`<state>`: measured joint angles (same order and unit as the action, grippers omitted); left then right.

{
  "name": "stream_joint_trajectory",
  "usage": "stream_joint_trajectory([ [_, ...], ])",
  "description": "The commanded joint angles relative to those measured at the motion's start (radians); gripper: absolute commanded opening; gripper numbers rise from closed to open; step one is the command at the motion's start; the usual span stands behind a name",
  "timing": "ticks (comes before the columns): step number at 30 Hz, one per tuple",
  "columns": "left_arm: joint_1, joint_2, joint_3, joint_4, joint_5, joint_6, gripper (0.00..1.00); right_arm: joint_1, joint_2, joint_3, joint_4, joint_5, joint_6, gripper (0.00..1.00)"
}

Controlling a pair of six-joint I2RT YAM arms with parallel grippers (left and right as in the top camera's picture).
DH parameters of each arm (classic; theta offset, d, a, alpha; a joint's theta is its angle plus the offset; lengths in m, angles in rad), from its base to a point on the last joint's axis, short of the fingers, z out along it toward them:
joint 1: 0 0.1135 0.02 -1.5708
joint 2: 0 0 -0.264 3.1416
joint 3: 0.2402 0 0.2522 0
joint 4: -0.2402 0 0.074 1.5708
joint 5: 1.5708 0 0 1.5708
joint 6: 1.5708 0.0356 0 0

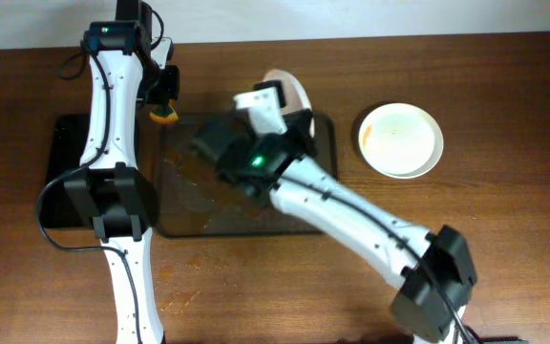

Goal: Clean dirty plates on tray and stack at the side
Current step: 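Place the cleaned plate onto the plate stack with right gripper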

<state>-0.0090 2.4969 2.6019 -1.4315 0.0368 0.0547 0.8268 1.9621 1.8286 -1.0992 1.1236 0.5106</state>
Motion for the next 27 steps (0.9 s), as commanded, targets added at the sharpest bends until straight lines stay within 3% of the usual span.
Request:
stream_joint_trajectory([
  [1, 0.001, 0.011, -0.006, 0.006, 0.011, -0.018, 0.01, -0.172, -0.047, 0.006, -0.017, -0.433, 0.017, 0.04],
  [5, 0.001, 0.011, -0.006, 0.01, 0.01, -0.018, 0.01, -0.463, -0.047, 0.006, -0.039, -0.805, 0.017, 0.04],
  [10, 0.001, 0.011, -0.006, 0.018, 0.008, -0.018, 0.01, -0.868, -0.024, -0.035, -0.026, -1.011, -0.04, 0.04],
  [15, 0.016, 0.008, -0.004, -0.014, -0.02, -0.056, 0.01, -0.986, -0.009, -0.219, 0.141, -1.016, -0.039, 0.04],
  [20, 0.122, -0.05, -0.003, -0.129, -0.038, -0.097, 0.01, -0.97, -0.008, -0.385, 0.323, -1.091, -0.024, 0.07],
  [21, 0.152, -0.066, -0.003, -0.146, -0.044, -0.097, 0.01, -0.961, -0.008, -0.411, 0.343, -1.096, -0.024, 0.19],
  [22, 0.179, -0.074, -0.003, -0.158, -0.049, -0.097, 0.01, -0.949, -0.008, -0.423, 0.344, -1.098, -0.024, 0.44],
  [23, 0.203, -0.074, -0.003, -0.172, -0.056, -0.097, 0.01, -0.937, -0.009, -0.422, 0.337, -1.099, -0.024, 0.63],
  [25, 0.235, -0.074, -0.004, -0.192, -0.06, -0.097, 0.01, -0.93, -0.016, -0.408, 0.336, -1.141, -0.029, 0.8],
  [27, 0.264, -0.074, -0.004, -0.205, -0.07, -0.096, 0.01, -0.93, -0.041, -0.354, 0.323, -1.233, -0.044, 0.84],
])
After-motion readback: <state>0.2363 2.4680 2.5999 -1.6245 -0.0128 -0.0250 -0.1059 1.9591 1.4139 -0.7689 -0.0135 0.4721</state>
